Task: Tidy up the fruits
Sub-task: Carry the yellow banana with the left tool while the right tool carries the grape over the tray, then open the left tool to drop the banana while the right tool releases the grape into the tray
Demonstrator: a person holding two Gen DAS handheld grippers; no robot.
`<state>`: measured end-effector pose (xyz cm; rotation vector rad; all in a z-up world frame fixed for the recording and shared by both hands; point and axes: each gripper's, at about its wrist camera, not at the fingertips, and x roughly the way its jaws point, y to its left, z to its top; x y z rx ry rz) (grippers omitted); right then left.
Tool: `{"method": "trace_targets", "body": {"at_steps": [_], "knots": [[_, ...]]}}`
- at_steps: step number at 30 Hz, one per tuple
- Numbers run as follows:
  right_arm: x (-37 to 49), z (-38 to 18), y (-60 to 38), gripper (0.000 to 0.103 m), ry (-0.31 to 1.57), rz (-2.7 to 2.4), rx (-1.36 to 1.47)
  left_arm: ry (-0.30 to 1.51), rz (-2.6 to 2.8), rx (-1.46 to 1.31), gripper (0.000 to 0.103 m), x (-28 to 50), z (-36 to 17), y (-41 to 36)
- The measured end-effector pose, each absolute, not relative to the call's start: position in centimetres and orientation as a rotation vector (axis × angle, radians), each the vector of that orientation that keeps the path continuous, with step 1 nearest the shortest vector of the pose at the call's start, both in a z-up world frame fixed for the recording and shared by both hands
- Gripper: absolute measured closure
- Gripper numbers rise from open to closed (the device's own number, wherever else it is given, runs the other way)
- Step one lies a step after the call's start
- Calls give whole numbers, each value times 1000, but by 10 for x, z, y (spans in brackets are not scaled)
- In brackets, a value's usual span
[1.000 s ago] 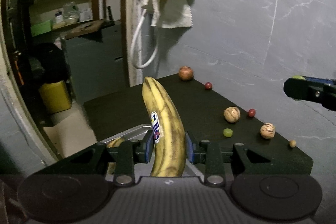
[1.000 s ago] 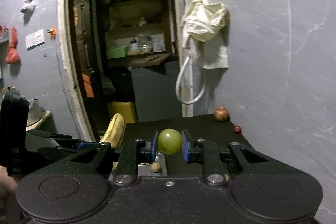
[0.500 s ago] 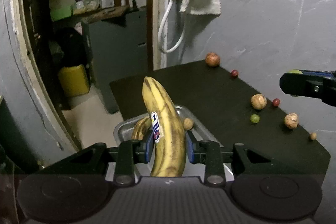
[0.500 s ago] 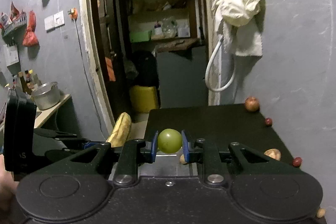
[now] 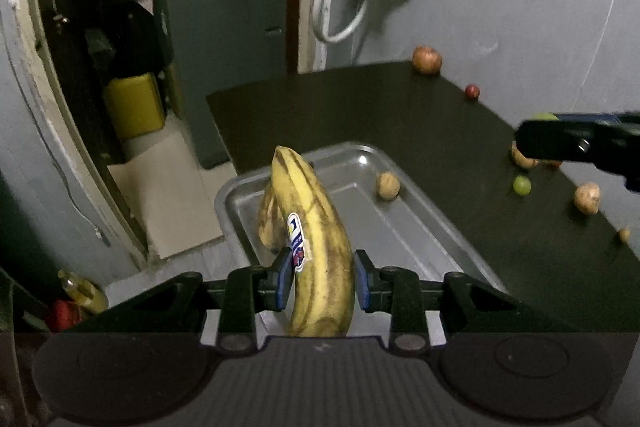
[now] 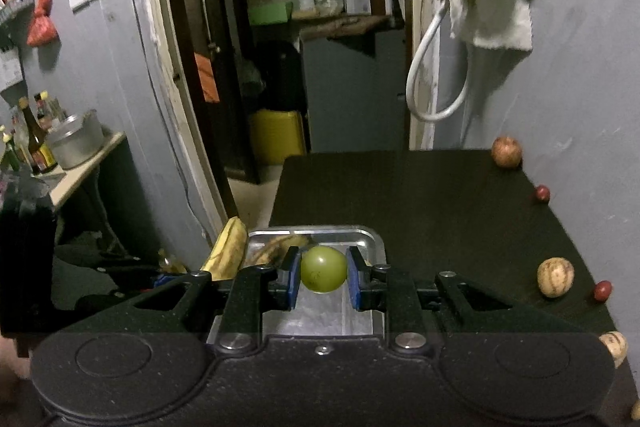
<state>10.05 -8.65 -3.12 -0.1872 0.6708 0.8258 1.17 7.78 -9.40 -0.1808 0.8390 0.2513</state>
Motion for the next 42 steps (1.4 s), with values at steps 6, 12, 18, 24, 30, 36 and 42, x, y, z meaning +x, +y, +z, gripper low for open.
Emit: {"method": "trace_targets", "body": {"at_steps": [6,12,18,24,30,36,42], "knots": [[123,-61,-63,78,743,817,-216,896,171,-119,69,26,-120,80],[142,-87,-42,78,802,807,-241,950,92,-58,69,52,-139,85],[163,-118,-24,78,856,793,-260,985,50,-14,69,73,-154,91],[176,-147,-10,78,905,779,-297,998,11,22,68,82,-162,94],[173,-163,-3,78,922,772,-330,994,1,28,68,81,-163,97],[172,-172,-3,78,936,769,-351,994,4,22,68,79,-163,98],[173,-175,-3,76,938,772,-357,996,8,20,67,81,-162,98]]}}
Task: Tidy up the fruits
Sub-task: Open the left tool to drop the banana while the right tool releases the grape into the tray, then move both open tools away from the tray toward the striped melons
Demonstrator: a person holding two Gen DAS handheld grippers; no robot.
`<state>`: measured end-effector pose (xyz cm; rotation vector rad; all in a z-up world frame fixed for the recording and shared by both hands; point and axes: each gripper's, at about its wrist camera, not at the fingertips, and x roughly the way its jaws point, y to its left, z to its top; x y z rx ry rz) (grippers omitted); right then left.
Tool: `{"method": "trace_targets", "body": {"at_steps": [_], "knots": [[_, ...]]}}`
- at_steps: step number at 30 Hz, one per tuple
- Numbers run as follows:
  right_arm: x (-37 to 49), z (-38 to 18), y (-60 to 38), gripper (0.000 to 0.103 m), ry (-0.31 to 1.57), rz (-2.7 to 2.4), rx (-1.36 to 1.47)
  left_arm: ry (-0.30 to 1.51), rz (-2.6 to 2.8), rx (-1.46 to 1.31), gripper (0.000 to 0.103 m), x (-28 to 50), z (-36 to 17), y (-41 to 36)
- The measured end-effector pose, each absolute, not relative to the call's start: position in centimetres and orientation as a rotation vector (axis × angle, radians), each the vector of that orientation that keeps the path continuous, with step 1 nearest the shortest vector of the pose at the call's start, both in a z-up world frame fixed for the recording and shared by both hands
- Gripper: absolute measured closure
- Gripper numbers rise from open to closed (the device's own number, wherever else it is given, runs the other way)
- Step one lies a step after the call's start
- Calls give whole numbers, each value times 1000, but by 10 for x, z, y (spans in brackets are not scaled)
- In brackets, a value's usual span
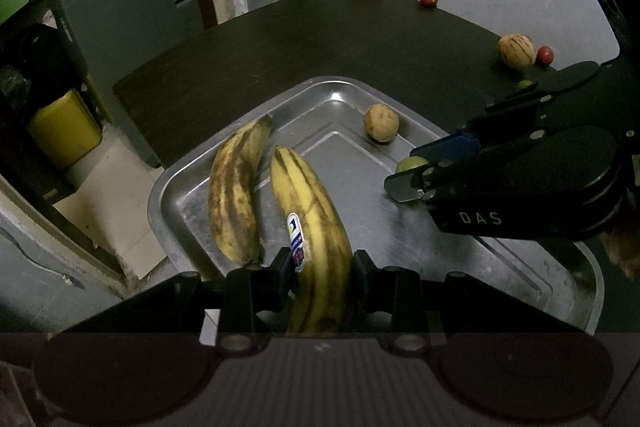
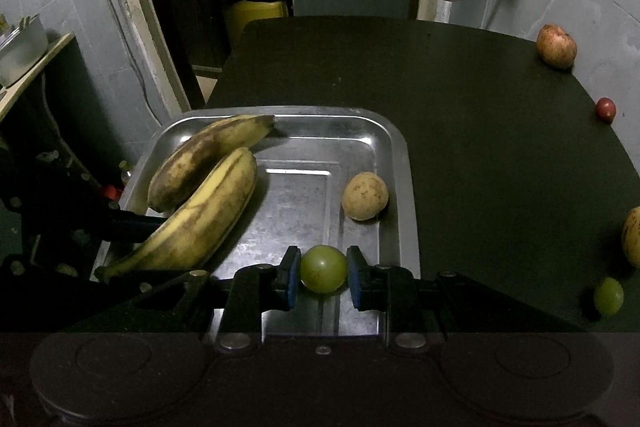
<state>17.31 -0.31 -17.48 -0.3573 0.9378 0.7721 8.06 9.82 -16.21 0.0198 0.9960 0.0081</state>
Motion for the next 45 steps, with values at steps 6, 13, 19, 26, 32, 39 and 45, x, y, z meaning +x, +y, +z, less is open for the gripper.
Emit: {"method": "trace_targets", "body": {"at_steps": [6,13,19,26,32,39,45], "knots": [[174,-174,-4,73,943,768,-347,999,10,24,67,83,-162,97],[174,-165,-10,69,935,763,-324,979,19,35,49,82,-157,96],[173,-141,-22,65,910,757,-254,966,24,37,46,79,-149,96],[171,-111,-45,42,890,738,-160,937,44,25,31,76,-137,91],[160,-88,-61,16,857,735,-126,904,56,-6,15,72,-123,87],[145,-58,-89,1,812,711,-59,858,62,-46,2,66,-103,79],[126,-26,-132,1,747,675,11,817,56,-79,1,56,-84,68]]}}
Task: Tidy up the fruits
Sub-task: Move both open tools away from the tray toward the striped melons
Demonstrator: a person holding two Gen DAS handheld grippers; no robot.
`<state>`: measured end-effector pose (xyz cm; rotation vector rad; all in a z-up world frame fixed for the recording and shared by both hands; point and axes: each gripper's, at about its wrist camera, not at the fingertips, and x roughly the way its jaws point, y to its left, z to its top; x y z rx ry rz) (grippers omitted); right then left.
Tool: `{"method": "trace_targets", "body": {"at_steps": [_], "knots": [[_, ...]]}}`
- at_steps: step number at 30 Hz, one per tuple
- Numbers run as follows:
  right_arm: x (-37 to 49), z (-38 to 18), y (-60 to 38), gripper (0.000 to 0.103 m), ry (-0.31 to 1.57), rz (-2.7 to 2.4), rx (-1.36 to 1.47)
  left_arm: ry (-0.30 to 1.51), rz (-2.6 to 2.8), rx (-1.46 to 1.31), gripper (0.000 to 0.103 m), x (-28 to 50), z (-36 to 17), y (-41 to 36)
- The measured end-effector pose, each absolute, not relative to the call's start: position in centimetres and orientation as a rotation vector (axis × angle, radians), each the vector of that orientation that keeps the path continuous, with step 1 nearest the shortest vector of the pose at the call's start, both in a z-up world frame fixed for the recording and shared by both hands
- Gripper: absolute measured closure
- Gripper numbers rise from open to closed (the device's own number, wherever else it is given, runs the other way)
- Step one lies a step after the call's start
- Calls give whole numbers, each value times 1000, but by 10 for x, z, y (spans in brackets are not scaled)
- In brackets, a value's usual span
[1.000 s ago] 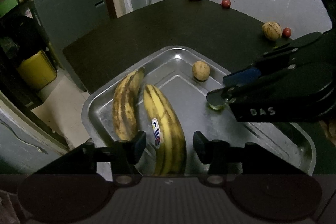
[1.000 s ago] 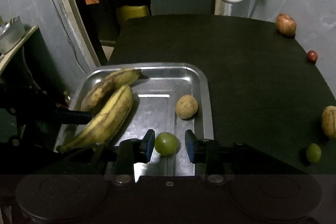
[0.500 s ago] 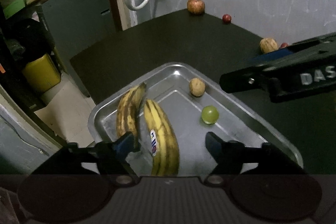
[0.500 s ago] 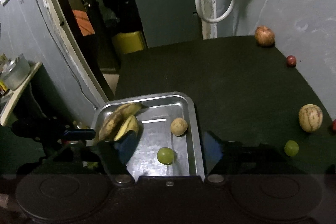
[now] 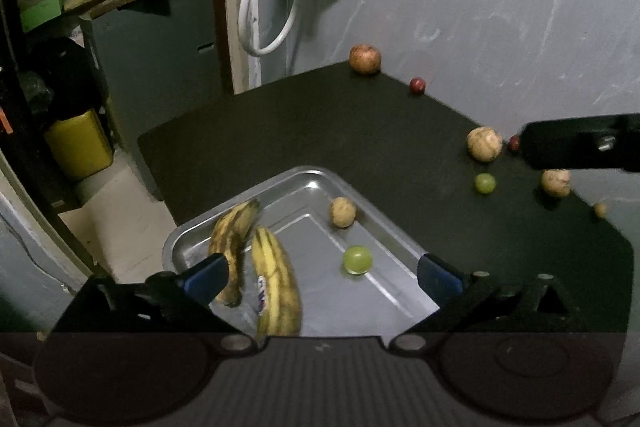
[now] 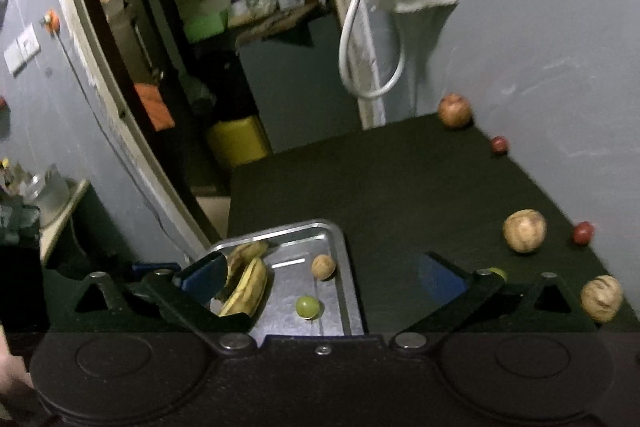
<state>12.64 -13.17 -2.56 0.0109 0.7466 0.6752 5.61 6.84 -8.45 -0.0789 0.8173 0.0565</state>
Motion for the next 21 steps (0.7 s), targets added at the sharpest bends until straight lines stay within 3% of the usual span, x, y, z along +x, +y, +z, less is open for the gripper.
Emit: {"method": "trace_targets", "body": {"at_steps": [21], "knots": [[40,12,-290,1,602,509,176,717,-88,-30,1,29,-40,-28]]}}
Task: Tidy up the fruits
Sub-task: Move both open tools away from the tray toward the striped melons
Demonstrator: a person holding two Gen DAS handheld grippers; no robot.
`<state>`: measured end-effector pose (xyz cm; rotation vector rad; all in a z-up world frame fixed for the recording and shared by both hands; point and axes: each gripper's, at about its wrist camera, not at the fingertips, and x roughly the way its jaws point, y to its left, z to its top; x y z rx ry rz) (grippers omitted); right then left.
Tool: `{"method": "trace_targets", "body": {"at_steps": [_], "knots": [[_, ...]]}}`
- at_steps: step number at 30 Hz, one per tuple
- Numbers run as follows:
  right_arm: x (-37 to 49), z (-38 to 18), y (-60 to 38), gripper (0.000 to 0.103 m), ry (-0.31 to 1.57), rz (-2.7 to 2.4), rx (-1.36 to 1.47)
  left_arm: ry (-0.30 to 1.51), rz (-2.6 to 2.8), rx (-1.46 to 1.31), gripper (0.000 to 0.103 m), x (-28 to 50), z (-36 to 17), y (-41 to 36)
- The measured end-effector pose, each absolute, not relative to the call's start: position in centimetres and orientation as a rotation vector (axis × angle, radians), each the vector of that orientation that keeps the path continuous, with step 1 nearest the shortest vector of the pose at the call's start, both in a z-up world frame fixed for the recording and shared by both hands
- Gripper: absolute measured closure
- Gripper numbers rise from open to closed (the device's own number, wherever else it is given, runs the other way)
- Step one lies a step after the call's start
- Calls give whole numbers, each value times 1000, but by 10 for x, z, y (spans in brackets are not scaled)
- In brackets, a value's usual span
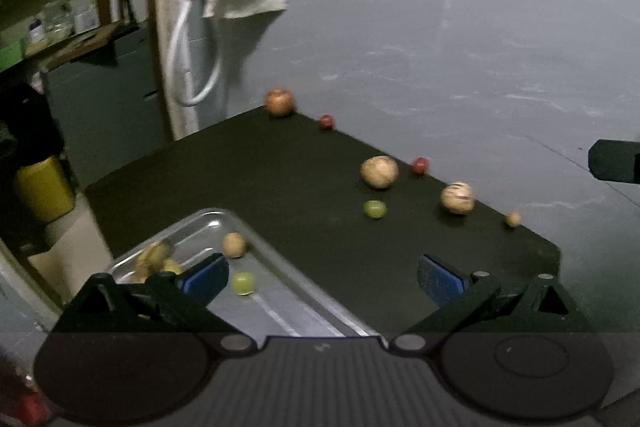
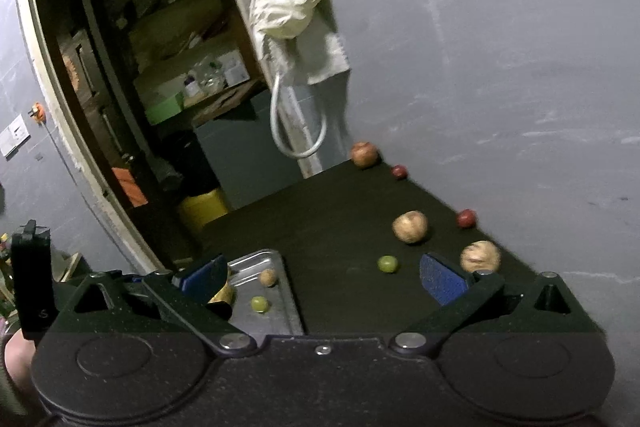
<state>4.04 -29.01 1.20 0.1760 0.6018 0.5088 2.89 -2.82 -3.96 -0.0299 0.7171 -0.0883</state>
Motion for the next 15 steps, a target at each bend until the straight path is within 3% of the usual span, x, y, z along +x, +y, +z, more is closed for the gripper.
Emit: {"method": "trace_targets", "body": {"at_steps": [15], "knots": [[25,-11,-352,1,610,360,241,742,-205,52,1,41,-48,-85]]}}
